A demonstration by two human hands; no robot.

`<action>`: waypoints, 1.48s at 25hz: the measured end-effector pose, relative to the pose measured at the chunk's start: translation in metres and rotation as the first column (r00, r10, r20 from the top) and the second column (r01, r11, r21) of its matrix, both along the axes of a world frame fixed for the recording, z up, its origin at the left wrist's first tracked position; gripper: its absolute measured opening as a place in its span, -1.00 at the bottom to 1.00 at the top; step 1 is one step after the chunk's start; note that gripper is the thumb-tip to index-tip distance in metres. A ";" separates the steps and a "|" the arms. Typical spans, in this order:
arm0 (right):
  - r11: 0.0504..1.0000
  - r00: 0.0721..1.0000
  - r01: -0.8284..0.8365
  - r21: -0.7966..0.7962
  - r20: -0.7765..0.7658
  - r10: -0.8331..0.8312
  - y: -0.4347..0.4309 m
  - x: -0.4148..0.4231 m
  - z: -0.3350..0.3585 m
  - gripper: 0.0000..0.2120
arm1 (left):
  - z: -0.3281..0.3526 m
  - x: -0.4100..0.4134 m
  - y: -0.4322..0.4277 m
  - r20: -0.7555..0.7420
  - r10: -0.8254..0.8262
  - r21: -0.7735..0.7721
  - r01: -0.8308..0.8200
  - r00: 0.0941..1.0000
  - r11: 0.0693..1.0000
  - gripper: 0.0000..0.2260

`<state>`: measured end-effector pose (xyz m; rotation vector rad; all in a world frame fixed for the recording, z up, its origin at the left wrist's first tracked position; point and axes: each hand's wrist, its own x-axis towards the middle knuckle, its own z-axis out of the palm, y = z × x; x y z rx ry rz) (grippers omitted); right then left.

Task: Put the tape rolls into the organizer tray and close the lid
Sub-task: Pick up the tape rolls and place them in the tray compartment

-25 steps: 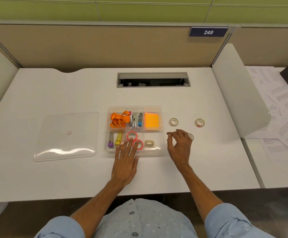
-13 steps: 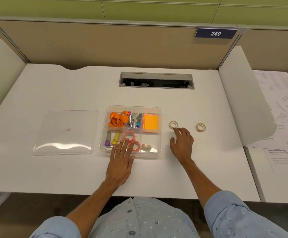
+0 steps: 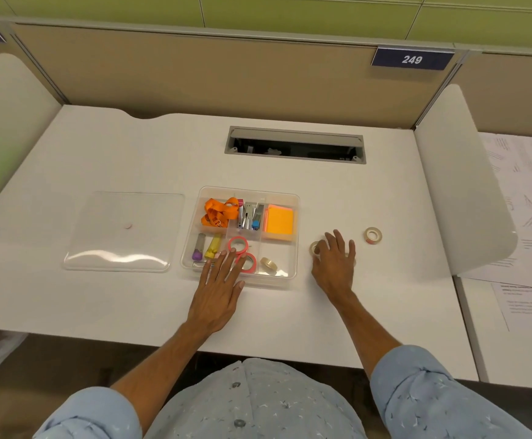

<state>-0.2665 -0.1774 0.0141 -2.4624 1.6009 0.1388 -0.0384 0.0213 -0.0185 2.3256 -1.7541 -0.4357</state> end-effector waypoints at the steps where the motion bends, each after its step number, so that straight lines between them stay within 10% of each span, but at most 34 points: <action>1: 1.000 1.000 0.026 -0.002 0.004 -0.026 0.004 0.000 0.000 -0.68 | 0.000 0.002 0.001 0.005 -0.015 0.010 0.015 1.000 1.000 -0.45; 11: 0.981 0.862 0.180 -0.075 0.492 -0.120 0.048 0.019 0.015 -0.73 | 0.000 0.019 0.003 0.064 -0.146 -0.042 0.149 0.987 0.988 -0.42; 20: 0.995 0.963 -0.097 -0.012 0.252 0.097 0.061 0.025 0.023 -0.60 | -0.004 0.025 0.004 0.034 -0.159 -0.011 0.160 0.987 0.987 -0.43; 37: 0.913 0.824 0.383 0.139 0.395 -0.406 0.061 -0.023 0.012 -0.64 | -0.004 0.024 0.004 0.048 -0.159 0.013 0.158 0.986 0.987 -0.45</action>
